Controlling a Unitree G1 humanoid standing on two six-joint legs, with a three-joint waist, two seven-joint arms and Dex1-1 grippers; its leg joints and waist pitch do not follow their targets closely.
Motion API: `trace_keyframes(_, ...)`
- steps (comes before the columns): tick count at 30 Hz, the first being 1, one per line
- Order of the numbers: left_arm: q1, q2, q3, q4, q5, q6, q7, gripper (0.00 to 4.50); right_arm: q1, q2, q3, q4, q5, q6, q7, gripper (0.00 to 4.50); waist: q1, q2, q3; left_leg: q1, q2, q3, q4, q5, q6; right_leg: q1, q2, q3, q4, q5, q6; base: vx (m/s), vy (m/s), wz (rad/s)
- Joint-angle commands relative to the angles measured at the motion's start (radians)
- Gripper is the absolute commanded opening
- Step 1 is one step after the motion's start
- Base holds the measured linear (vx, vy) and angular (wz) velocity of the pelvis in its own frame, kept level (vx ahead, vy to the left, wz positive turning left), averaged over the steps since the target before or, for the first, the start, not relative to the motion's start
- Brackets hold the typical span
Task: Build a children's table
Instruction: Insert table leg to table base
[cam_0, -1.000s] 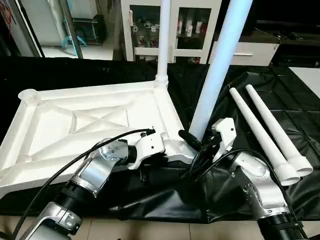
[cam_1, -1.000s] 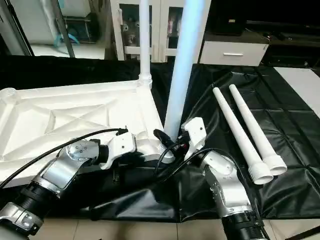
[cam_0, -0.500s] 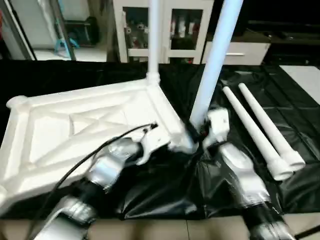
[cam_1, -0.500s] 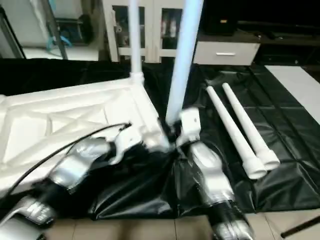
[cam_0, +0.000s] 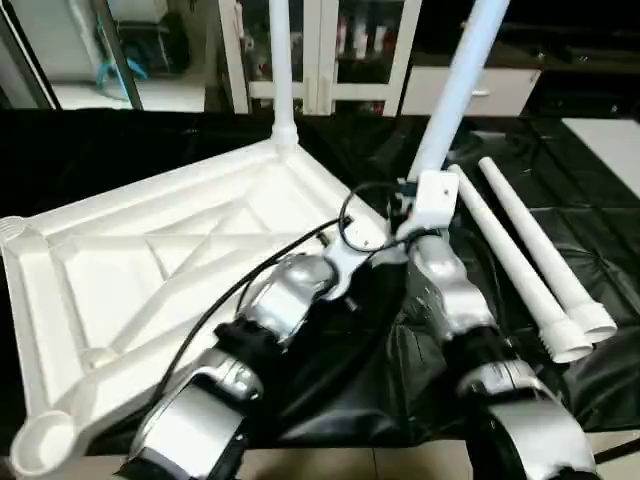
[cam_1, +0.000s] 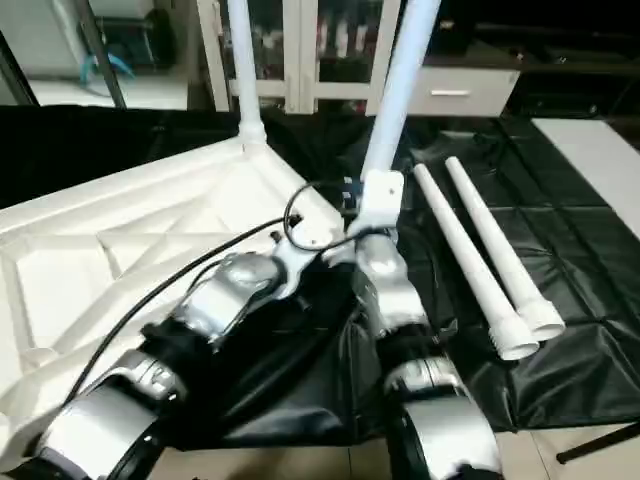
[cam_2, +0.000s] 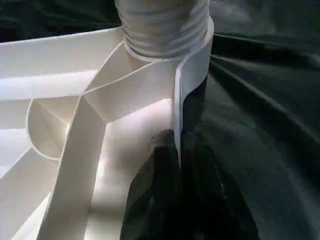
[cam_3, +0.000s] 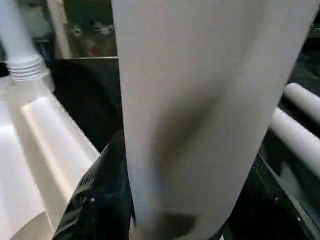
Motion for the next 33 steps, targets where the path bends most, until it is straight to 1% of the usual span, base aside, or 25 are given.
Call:
trace_keyframes(1,-0.035,0.034,0.097,-0.018,0.007,-0.014,0.135,0.0,0.059,-0.027,-0.06,0.113,-0.013,0.038,-0.079,1.87,0.008,-0.016,-0.069,0.018,0.032,-0.005,-0.045,0.088,0.194,0.06,-0.054,0.035,-0.021,0.195,-0.299,0.0,0.0,0.0)
trace_keyframes(2,-0.035,0.034,0.097,-0.018,0.007,-0.014,0.135,0.0,0.059,-0.027,-0.06,0.113,-0.013,0.038,-0.079,1.87,0.009,-0.013,-0.066,0.02,0.036,-0.004,-0.048,0.05,0.193,0.058,-0.055,0.034,-0.027,0.127,-0.293,0.0,0.0,0.0)
trace_keyframes(3,-0.036,0.035,0.099,-0.013,0.007,-0.015,0.139,0.0,0.054,-0.026,-0.062,0.123,-0.012,0.032,-0.085,1.87,0.009,-0.013,-0.064,0.021,0.038,-0.004,-0.049,0.033,0.187,0.057,-0.054,0.033,-0.029,0.094,-0.288,0.0,0.0,0.0)
trace_keyframes(4,-0.037,0.038,0.101,-0.005,0.006,-0.016,0.144,0.0,0.048,-0.024,-0.067,0.138,-0.007,0.021,-0.091,1.87,0.009,-0.015,-0.062,0.021,0.04,-0.004,-0.052,0.004,0.17,0.057,-0.053,0.033,-0.032,0.043,-0.279,0.0,0.0,0.0)
trace_keyframes(5,-0.039,0.038,0.101,-0.001,0.005,-0.016,0.145,0.0,0.045,-0.024,-0.067,0.144,-0.006,0.017,-0.094,1.87,0.008,-0.014,-0.062,0.024,0.041,-0.003,-0.054,-0.018,0.151,0.055,-0.052,0.034,-0.034,0.016,-0.27,0.0,0.0,0.0)
trace_keyframes(6,-0.043,0.038,0.104,0.009,0.003,-0.018,0.15,0.0,0.036,-0.025,-0.068,0.163,-0.005,0.004,-0.104,1.87,0.007,-0.014,-0.061,0.026,0.041,-0.003,-0.054,-0.028,0.135,0.054,-0.05,0.035,-0.035,0.012,-0.267,0.0,0.0,0.0)
trace_keyframes(8,-0.043,0.04,0.105,0.011,0.002,-0.017,0.148,0.0,0.03,-0.025,-0.071,0.173,-0.003,-0.008,-0.101,1.87,0.008,-0.018,-0.06,0.024,0.04,-0.001,-0.055,-0.039,0.125,0.055,-0.05,0.036,-0.034,0.016,-0.263,0.0,0.0,0.0)
trace_keyframes(9,-0.044,0.04,0.104,0.013,0.001,-0.017,0.148,0.0,0.027,-0.025,-0.072,0.178,-0.005,-0.013,-0.1,1.87,0.008,-0.017,-0.06,0.024,0.04,-0.001,-0.055,-0.042,0.123,0.055,-0.051,0.037,-0.034,0.016,-0.261,0.0,0.0,0.0)
trace_keyframes(12,-0.047,0.041,0.099,0.019,-0.004,-0.019,0.146,0.0,0.017,-0.026,-0.07,0.193,-0.01,-0.032,-0.094,1.87,0.009,-0.017,-0.062,0.025,0.039,0.001,-0.053,-0.022,0.128,0.055,-0.05,0.038,-0.029,0.058,-0.265,0.0,0.0,0.0)
trace_keyframes(18,-0.044,0.043,0.094,0.021,-0.005,-0.022,0.137,0.0,0.004,-0.027,-0.063,0.212,-0.009,-0.055,-0.077,1.87,0.01,-0.02,-0.062,0.024,0.038,0.003,-0.05,-0.02,0.137,0.055,-0.05,0.039,-0.027,0.064,-0.269,0.0,0.0,0.0)
trace_keyframes(19,-0.043,0.045,0.093,0.022,-0.005,-0.023,0.135,0.0,-0.001,-0.026,-0.059,0.218,-0.006,-0.073,-0.05,1.87,0.011,-0.019,-0.061,0.024,0.038,0.004,-0.05,-0.029,0.137,0.054,-0.05,0.04,-0.028,0.058,-0.27,0.0,0.0,0.0)
trace_keyframes(20,-0.042,0.046,0.093,0.021,-0.004,-0.023,0.134,0.0,-0.002,-0.024,-0.058,0.215,-0.001,-0.078,-0.033,1.87,0.01,-0.02,-0.061,0.023,0.037,0.004,-0.049,-0.032,0.137,0.054,-0.049,0.04,-0.027,0.055,-0.27,0.0,0.0,0.0)
trace_keyframes(21,-0.042,0.047,0.093,0.021,-0.004,-0.024,0.133,0.0,-0.004,-0.022,-0.059,0.216,0.003,-0.087,-0.014,2.22,0.011,-0.021,-0.06,0.021,0.038,0.004,-0.05,-0.042,0.135,0.054,-0.05,0.041,-0.028,0.045,-0.269,0.0,0.0,0.0)
trace_keyframes(22,-0.041,0.049,0.093,0.02,-0.004,-0.024,0.132,0.0,-0.005,-0.021,-0.058,0.215,0.005,-0.091,-0.007,2.22,0.01,-0.021,-0.06,0.021,0.038,0.004,-0.05,-0.047,0.134,0.054,-0.05,0.041,-0.028,0.04,-0.268,0.0,0.0,0.0)
trace_keyframes(23,-0.04,0.05,0.092,0.018,-0.003,-0.024,0.129,0.0,-0.005,-0.02,-0.057,0.211,0.006,-0.095,0.0,2.57,0.011,-0.021,-0.06,0.021,0.038,0.004,-0.05,-0.052,0.131,0.054,-0.049,0.041,-0.028,0.033,-0.266,0.0,0.0,0.0)
trace_keyframes(26,-0.038,0.054,0.09,0.014,-0.003,-0.024,0.124,0.0,-0.002,-0.016,-0.052,0.191,0.013,-0.098,0.038,2.64,0.007,-0.02,-0.06,0.02,0.038,0.004,-0.05,-0.054,0.131,0.053,-0.048,0.042,-0.027,0.04,-0.272,0.0,0.0,0.0)
trace_keyframes(27,-0.038,0.056,0.09,0.013,-0.003,-0.025,0.123,0.0,0.0,-0.015,-0.051,0.181,0.016,-0.095,0.05,2.75,0.005,-0.023,-0.062,0.018,0.037,0.004,-0.048,-0.044,0.135,0.055,-0.048,0.042,-0.025,0.055,-0.275,0.0,0.0,0.0)
trace_keyframes(28,-0.038,0.056,0.09,0.013,-0.003,-0.025,0.123,0.0,0.0,-0.015,-0.051,0.181,0.016,-0.095,0.05,2.88,0.004,-0.024,-0.062,0.018,0.037,0.004,-0.048,-0.047,0.139,0.055,-0.048,0.043,-0.025,0.058,-0.275,0.0,0.0,0.0)
trace_keyframes(29,-0.037,0.057,0.089,0.012,-0.002,-0.025,0.121,0.0,0.003,-0.015,-0.048,0.172,0.016,-0.095,0.055,2.98,0.002,-0.025,-0.061,0.016,0.037,0.004,-0.047,-0.046,0.143,0.055,-0.047,0.043,-0.025,0.051,-0.277,0.0,0.0,0.0)
trace_keyframes(30,-0.035,0.059,0.088,0.009,-0.003,-0.026,0.118,0.0,0.011,-0.013,-0.05,0.15,0.027,-0.091,0.084,3.12,0.001,-0.025,-0.061,0.016,0.036,0.005,-0.046,-0.052,0.144,0.053,-0.048,0.044,-0.026,0.039,-0.277,0.0,0.0,0.0)
trace_keyframes(31,-0.035,0.06,0.088,0.009,-0.003,-0.027,0.117,0.0,0.012,-0.012,-0.052,0.146,0.03,-0.09,0.092,3.12,0.001,-0.024,-0.06,0.017,0.037,0.005,-0.046,-0.058,0.145,0.053,-0.047,0.044,-0.027,0.034,-0.277,0.0,0.0,0.0)
trace_keyframes(32,-0.034,0.061,0.087,0.009,-0.003,-0.027,0.115,0.0,0.018,-0.013,-0.047,0.132,0.029,-0.087,0.108,3.21,0.002,-0.022,-0.059,0.018,0.037,0.005,-0.047,-0.067,0.144,0.051,-0.047,0.044,-0.029,0.023,-0.276,0.0,0.0,0.0)
trace_keyframes(33,-0.033,0.062,0.086,0.008,-0.004,-0.028,0.114,0.0,0.022,-0.014,-0.044,0.123,0.027,-0.086,0.119,3.42,0.001,-0.023,-0.059,0.019,0.038,0.006,-0.047,-0.068,0.143,0.051,-0.047,0.045,-0.029,0.02,-0.277,0.0,0.0,0.0)
